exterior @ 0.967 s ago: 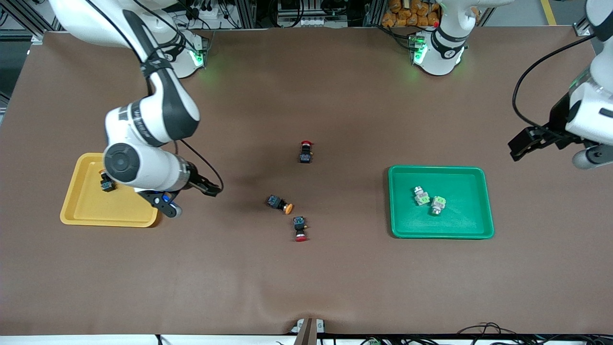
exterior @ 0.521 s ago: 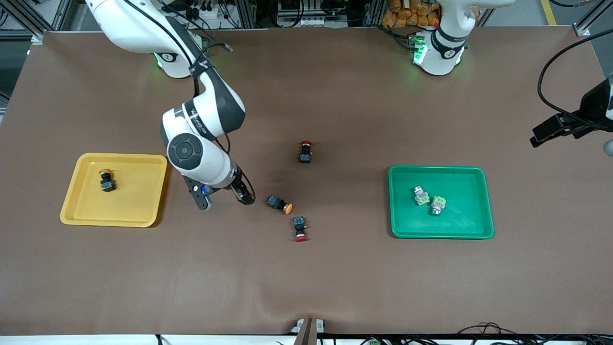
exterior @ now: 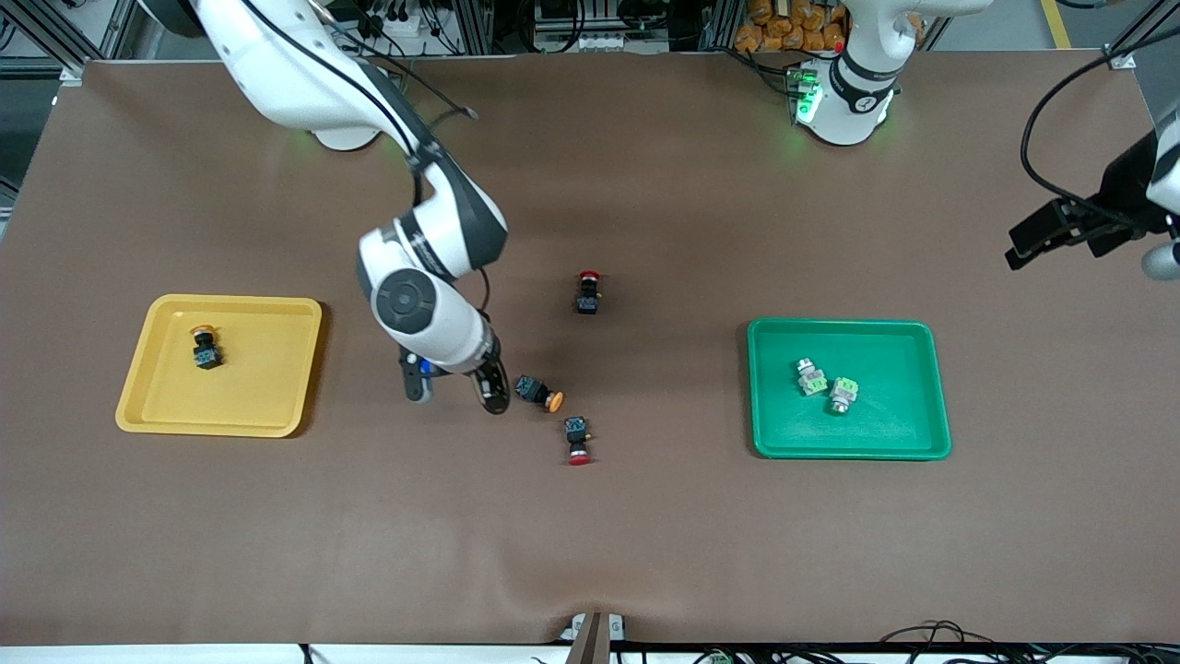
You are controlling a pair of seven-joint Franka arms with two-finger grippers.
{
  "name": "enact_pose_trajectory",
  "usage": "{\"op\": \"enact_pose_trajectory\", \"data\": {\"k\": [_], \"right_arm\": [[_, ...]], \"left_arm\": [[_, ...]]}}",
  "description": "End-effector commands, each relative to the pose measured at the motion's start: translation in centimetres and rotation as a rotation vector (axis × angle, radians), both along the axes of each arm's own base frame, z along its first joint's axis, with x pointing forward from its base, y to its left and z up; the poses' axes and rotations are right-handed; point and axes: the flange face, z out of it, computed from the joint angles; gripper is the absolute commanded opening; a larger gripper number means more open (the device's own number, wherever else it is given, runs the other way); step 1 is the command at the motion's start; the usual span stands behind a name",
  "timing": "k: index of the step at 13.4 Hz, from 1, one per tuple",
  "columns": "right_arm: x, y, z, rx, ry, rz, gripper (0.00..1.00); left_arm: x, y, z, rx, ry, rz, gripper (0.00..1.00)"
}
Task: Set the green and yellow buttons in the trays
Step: 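Move the right gripper over the second yellow button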
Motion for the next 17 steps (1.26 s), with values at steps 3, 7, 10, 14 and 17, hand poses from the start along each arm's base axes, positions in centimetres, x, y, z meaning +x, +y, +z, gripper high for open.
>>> {"op": "enact_pose_trajectory", "data": {"k": [3,7,10,14,17], "right_arm": [[-1.8,4.1,-0.8,-0.129,-0.047,0.129,1.00],[1.0,1.6,0.4,-0.022,-0.004,-0.038,1.00],[0.8,1.9,0.2,-0.015,0.001,-0.042,1.00],[1.0,1.5,0.3,-0.015,0.001,-0.039,1.00],[0.9,1.7,0.1,-0.014,0.004,-0.053,1.00]], "left_arm": [[-1.1,0.5,1.3,-0.006,-0.019,-0.014,1.00],[-1.2,0.4,1.3,-0.011,-0.012,-0.013,1.00],[-1.3,0.4,1.4,-0.009,-0.014,-0.014,1.00],[-1.6,0.0,1.4,-0.009,-0.002,-0.019,1.00],[-1.7,-0.2,1.4,-0.009,0.001,-0.022,1.00]]}}
